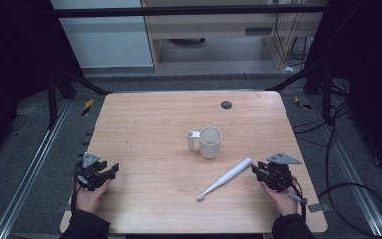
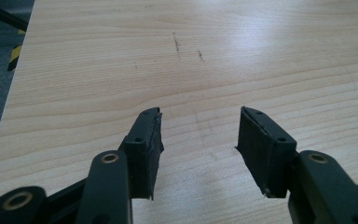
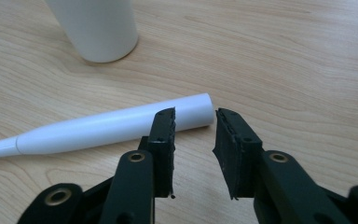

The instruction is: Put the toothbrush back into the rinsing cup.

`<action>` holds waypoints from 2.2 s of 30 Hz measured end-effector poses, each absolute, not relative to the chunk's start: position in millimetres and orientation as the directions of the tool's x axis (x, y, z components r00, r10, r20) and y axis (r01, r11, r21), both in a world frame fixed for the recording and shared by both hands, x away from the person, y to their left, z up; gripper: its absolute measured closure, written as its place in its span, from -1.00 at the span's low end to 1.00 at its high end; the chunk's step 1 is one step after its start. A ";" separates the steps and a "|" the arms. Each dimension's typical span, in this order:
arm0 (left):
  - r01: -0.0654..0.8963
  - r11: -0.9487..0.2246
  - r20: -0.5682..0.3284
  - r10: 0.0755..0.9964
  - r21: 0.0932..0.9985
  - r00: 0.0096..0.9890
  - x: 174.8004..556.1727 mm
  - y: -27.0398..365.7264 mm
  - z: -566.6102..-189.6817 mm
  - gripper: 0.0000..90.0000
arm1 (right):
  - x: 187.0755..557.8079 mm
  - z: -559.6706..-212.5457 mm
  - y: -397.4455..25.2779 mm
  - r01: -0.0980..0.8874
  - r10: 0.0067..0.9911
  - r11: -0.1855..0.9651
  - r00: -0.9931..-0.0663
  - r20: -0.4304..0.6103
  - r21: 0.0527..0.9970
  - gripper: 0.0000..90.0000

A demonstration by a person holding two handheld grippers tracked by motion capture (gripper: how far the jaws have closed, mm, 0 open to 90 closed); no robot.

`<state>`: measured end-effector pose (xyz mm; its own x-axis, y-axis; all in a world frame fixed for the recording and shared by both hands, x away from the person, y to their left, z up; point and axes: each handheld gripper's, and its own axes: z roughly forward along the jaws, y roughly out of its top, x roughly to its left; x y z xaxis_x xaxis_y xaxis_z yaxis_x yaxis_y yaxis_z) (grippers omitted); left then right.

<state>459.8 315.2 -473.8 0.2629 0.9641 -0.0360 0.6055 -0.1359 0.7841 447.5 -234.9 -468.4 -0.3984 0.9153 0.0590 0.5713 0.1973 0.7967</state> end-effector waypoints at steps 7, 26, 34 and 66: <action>0.607 -0.151 -0.020 0.964 0.780 0.265 459.7 313.7 -473.3 0.10 | 454.2 -466.8 -228.3 0.564 0.911 0.197 -0.408 0.062 0.802 0.69; 0.610 -0.162 -0.013 0.962 0.776 0.272 460.9 312.3 -474.0 0.11 | 485.1 -474.4 -207.8 0.583 0.903 0.221 -0.425 0.061 0.782 0.99; 0.609 -0.164 -0.011 0.962 0.776 0.272 461.0 312.3 -474.0 0.11 | 491.6 -480.0 -209.3 0.600 0.911 0.229 -0.410 0.048 0.767 0.99; 0.613 -0.167 -0.008 0.962 0.772 0.272 461.1 313.6 -474.7 0.13 | 486.9 -482.2 -210.6 0.614 0.911 0.291 -0.413 -0.017 0.733 0.97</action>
